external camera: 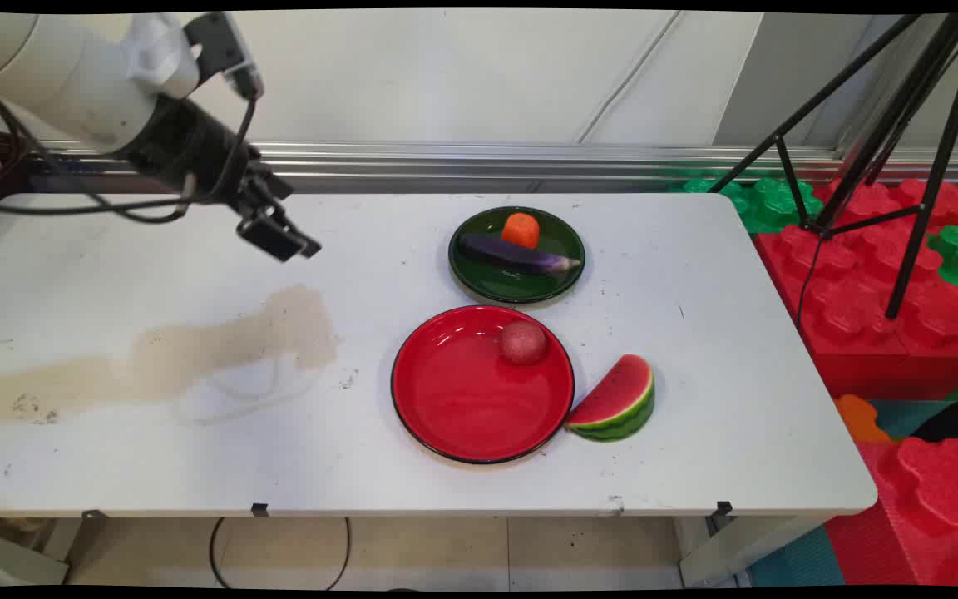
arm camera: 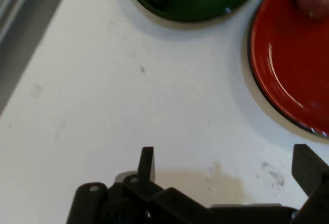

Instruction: Pick up the mandarin from the green plate

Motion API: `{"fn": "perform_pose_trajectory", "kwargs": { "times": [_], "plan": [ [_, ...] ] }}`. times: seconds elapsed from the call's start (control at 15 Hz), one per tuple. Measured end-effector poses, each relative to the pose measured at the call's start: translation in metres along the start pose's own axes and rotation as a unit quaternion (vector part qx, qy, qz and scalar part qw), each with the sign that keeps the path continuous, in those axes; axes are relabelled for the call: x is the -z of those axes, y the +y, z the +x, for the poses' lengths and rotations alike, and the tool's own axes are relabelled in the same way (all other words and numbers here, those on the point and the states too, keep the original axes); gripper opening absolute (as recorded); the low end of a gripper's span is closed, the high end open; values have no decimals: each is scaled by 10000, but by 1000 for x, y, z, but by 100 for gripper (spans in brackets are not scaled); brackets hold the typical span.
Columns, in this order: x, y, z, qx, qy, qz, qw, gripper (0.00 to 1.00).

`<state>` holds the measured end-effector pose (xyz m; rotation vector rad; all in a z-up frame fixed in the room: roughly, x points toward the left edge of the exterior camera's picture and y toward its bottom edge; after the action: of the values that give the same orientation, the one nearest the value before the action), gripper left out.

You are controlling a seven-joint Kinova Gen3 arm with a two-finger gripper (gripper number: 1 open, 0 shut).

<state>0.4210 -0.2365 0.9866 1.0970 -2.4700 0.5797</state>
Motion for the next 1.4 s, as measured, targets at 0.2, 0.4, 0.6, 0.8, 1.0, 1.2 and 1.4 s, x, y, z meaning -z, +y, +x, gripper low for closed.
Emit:
{"fn": "perform_pose_trajectory", "kwargs": {
  "times": [0.2, 0.4, 0.6, 0.8, 1.0, 1.2, 1.4],
  "plan": [
    [-2, -2, 20, 90, 52, 174, 9998, 100],
    [-13, -3, 53, 127, 100, 366, 9992, 100],
    [-31, -4, 88, 131, 139, 466, 9987, 100],
    [-57, -3, 122, 100, 155, 492, 9986, 100],
    [-89, -2, 153, 90, 137, 486, 9987, 100],
    [-128, -5, 179, 145, 98, 491, 9986, 100],
    [-170, -9, 197, 237, 14, 468, 9986, 100]
  ]
}}
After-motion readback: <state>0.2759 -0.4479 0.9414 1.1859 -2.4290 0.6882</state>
